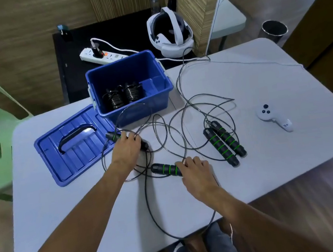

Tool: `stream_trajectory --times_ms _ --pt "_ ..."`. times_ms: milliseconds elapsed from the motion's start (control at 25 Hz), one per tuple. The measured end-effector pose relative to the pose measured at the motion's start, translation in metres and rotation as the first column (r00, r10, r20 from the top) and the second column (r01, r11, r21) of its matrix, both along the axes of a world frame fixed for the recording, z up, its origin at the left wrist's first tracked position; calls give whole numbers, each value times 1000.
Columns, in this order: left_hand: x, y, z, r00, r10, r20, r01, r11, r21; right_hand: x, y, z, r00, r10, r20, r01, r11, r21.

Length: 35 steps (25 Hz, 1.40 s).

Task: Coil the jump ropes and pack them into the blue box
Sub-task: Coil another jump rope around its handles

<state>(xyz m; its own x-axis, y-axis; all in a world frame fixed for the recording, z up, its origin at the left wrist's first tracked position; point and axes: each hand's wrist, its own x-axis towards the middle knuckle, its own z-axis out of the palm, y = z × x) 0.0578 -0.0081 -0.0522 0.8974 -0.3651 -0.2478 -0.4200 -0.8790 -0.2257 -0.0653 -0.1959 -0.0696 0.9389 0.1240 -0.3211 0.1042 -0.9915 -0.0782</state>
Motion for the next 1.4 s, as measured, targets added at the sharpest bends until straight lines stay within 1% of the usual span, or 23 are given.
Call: stream_trajectory --times_ms 80,160,240,280,360,440,480,520,560,600,640,680,720,800,880,920,960,1040,1080,1120,1200,1280,1400 --pt "3 5 -3 999 -45 21 45 999 8 4 4 -6 999 -29 38 26 997 73" --pt "1 11 -7 1000 -17 3 18 998 -56 5 8 -6 996 -71 54 62 986 156" --pt "-3 18 -10 996 81 -23 -84 964 -253 2 9 -1 990 -124 61 109 973 203" --pt "-5 20 -8 990 139 -25 -137 903 -407 -1 7 2 985 -164 58 148 965 217" --pt "-9 23 3 973 223 -59 -201 693 -693 -2 2 10 960 -281 -1 269 917 294" --pt "-14 23 19 959 253 -128 -240 484 -841 -1 -2 17 930 -359 -78 360 848 389" --pt "-16 22 27 951 253 -176 -268 397 -878 0 -3 21 932 -356 -72 353 839 414" --pt "-19 22 34 943 232 -237 -303 312 -901 1 -3 25 943 -331 -25 310 850 426" --pt "-21 22 40 930 175 -322 -354 203 -913 2 -2 28 957 -287 44 243 875 420" --pt "-24 24 45 897 82 -434 -439 55 -897 2 0 32 964 -241 110 176 894 412" --pt "-27 26 50 835 -25 -550 -549 -101 -830 4 3 36 964 -209 165 124 900 418" --pt "-30 28 53 765 -126 -631 -642 -210 -737 6 6 40 958 -197 208 88 893 441" --pt "-32 31 55 710 -187 -679 -702 -271 -659 8 9 44 950 -194 245 61 884 463" --pt "-38 35 57 634 -241 -735 -769 -296 -566 10 17 47 932 -165 323 0 890 456" --pt "-42 39 58 584 -248 -773 -809 -262 -527 9 22 46 914 -119 389 -52 914 402" --pt "-43 40 60 575 -233 -784 -817 -210 -536 8 25 45 903 -105 417 -63 927 370" --pt "-45 41 62 581 -205 -788 -814 -126 -567 8 28 45 894 -92 439 -69 939 337" --pt "-49 37 69 633 -139 -762 -758 88 -646 7 33 47 881 -68 467 -86 950 300" --pt "-52 34 72 659 -122 -742 -724 163 -670 7 35 47 881 -53 471 -99 951 292" --pt "-53 32 72 675 -104 -730 -702 211 -680 6 37 49 883 -43 468 -104 953 283" --pt "-52 30 69 673 -78 -735 -700 252 -668 1 37 48 895 -60 441 -65 962 264" --pt "-51 32 64 652 -92 -752 -711 270 -649 0 35 48 922 -74 381 -12 975 220" --pt "-55 34 58 544 -261 -797 -782 188 -595 5 32 53 968 -58 245 11 982 188"
